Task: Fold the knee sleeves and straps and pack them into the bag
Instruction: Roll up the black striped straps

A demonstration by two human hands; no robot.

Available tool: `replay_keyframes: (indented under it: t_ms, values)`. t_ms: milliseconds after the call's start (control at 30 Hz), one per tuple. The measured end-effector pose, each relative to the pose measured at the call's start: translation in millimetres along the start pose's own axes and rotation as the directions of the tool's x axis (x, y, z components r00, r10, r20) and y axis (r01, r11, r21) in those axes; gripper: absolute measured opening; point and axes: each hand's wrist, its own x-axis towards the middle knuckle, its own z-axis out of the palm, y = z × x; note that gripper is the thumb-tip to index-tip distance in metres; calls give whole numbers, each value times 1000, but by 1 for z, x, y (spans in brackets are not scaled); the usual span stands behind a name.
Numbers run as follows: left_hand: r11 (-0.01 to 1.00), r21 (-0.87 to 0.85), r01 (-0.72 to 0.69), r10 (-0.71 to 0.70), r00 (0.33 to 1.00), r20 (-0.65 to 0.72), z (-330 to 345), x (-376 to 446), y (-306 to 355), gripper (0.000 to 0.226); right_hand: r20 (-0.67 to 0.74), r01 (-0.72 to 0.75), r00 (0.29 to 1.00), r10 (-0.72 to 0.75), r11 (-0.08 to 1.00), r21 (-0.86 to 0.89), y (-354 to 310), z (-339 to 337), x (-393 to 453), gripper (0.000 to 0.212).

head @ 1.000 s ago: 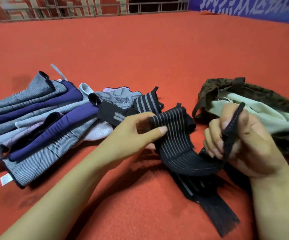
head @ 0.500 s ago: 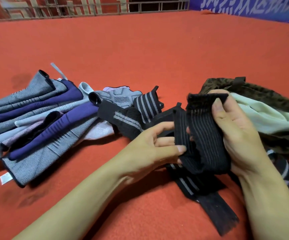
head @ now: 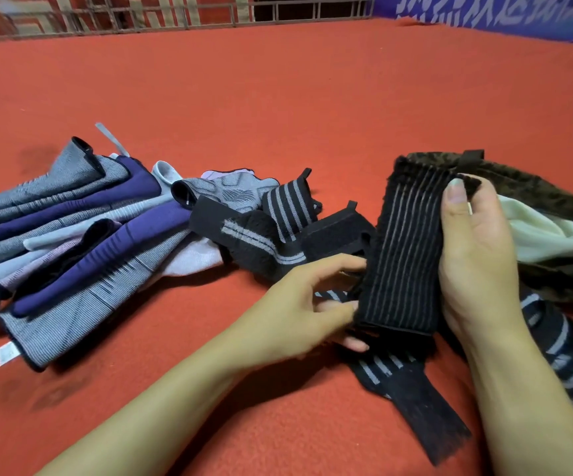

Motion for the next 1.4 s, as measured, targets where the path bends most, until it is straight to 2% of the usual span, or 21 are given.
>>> replay_keyframes:
  t_ms: [133, 267, 467, 533, 600, 667, 733, 800, 900, 967, 1033, 1100, 1200, 1300, 1400]
  values:
    - [997, 74, -7, 3, 999, 53, -1, 0, -5, 40, -28, 29, 999, -33, 989, -144, 4, 0, 1, 18]
    - [992, 125, 1, -8, 999, 53, -3, 1, -6, 32, 3, 12, 1000, -12, 978, -209, 10, -1, 0, 21]
    - [963, 268, 28, -43, 998, 53, -7, 1, -12, 31, 12, 38, 999, -36, 978, -203, 8, 1, -1, 21]
    - [962, 266, 67, -82, 996, 43, -6, 1, -14, 22, 25, 54, 998, -51, 985, -164, 6, 1, -2, 20]
    - [979, 161, 127, -129, 992, 2, -4, 1, -11, 16, 39, 73, 997, -69, 990, -118, 3, 1, -4, 19]
    - [965, -116, 237, -242, 970, -33, -4, 3, -5, 22, 57, 90, 995, -86, 993, -73, 0, 1, -4, 18]
    - [880, -375, 293, -324, 946, -21, -6, 5, 2, 29, 102, 103, 990, -98, 994, -46, -2, 2, -5, 17]
    - [797, -533, 283, -331, 944, 5, -11, 7, 7, 31, 164, 109, 982, -99, 992, -57, -3, 5, -6, 17]
    - [679, -674, 292, -331, 941, 74, -18, 10, 7, 45, 238, 60, 971, -30, 991, -122, 0, 7, -8, 19]
    - [655, -699, 289, -320, 943, 90, -20, 10, 7, 51, 269, 31, 963, 12, 988, -153, 2, 7, -9, 22]
    - [699, -665, 261, -285, 956, 75, -17, 8, 8, 46, 280, 18, 959, 29, 986, -165, 4, 7, -9, 21]
    - [800, -560, 217, -243, 970, 29, -11, 7, 6, 39, 286, -2, 957, 50, 986, -165, 4, 7, -9, 19]
    - [899, -411, 152, -185, 982, -42, -8, 7, 0, 34, 279, 8, 960, 30, 991, -135, 2, 8, -7, 14]
    - [976, -209, 66, -94, 987, -128, -12, 6, -7, 27, 190, 57, 981, -28, 987, -150, 0, 7, -6, 12]
    - [999, -8, 42, -43, 975, -218, -20, 8, -15, 22, 119, 83, 991, -59, 974, -209, -3, 4, -5, 9]
